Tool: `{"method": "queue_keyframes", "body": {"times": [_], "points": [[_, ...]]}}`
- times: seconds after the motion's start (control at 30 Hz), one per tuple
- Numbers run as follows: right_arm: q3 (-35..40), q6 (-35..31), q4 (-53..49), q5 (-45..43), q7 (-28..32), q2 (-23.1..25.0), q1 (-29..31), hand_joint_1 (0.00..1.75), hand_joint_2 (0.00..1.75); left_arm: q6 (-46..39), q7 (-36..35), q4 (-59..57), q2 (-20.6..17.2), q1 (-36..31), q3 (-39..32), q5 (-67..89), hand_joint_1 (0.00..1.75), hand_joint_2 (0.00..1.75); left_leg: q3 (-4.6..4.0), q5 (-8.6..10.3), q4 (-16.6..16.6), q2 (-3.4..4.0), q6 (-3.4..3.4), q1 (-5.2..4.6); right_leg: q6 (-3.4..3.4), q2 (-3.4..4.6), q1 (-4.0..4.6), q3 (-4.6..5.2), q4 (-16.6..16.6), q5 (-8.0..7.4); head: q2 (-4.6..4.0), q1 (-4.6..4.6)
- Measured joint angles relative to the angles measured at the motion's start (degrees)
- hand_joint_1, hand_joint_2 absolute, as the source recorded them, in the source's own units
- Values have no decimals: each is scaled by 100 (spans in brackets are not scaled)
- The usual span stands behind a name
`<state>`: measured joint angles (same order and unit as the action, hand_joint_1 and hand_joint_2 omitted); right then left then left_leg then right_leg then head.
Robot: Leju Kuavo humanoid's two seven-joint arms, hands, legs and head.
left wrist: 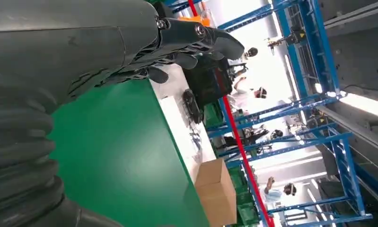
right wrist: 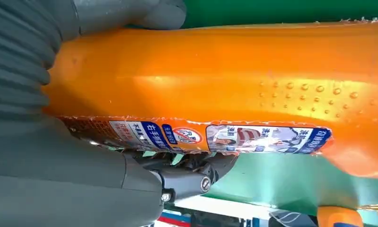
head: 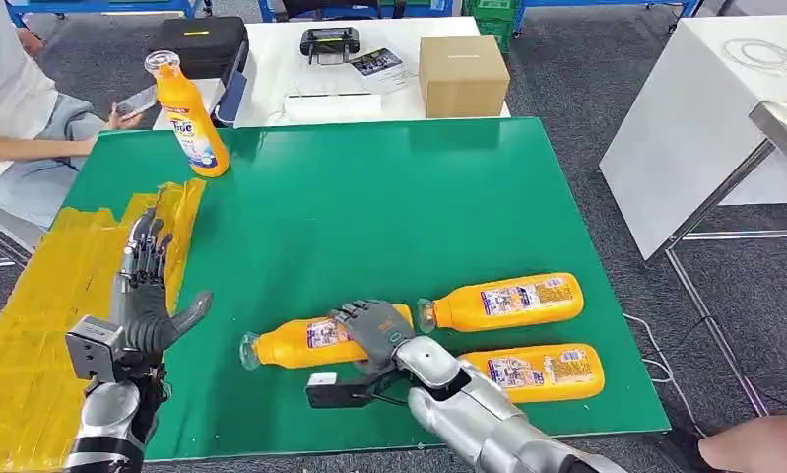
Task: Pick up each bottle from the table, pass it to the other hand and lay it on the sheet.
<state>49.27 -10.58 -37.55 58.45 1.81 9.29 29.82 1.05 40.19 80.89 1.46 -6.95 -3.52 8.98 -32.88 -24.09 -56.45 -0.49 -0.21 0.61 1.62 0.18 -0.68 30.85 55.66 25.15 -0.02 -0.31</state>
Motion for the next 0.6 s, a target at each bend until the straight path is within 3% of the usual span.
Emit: {"method": "queue_keyframes", "body": {"times": [0.17, 0.4, 0.6], "points": [[-100, -211, -17, -98, 11, -2, -58, 175, 175, 13, 2, 15, 4, 5, 0, -15, 0, 175, -1, 0, 0, -1, 0, 0, 0, 0, 0, 0, 0, 0, 0, 0], [-713, -1146, -763, -455, 171, -15, -617, 175, 175, 247, 2, 153, 90, 66, -11, -142, 0, 175, -16, -1, -1, -1, 0, 0, 0, -1, 0, 15, 0, 0, 0, 0], [-1487, -1913, -1745, -962, 807, 13, -1205, 175, 175, 374, -333, 22, 236, -36, -265, -464, 0, 175, -21, -2, -1, -1, -1, 0, 0, 0, 0, 21, 0, 1, 0, 0]]}}
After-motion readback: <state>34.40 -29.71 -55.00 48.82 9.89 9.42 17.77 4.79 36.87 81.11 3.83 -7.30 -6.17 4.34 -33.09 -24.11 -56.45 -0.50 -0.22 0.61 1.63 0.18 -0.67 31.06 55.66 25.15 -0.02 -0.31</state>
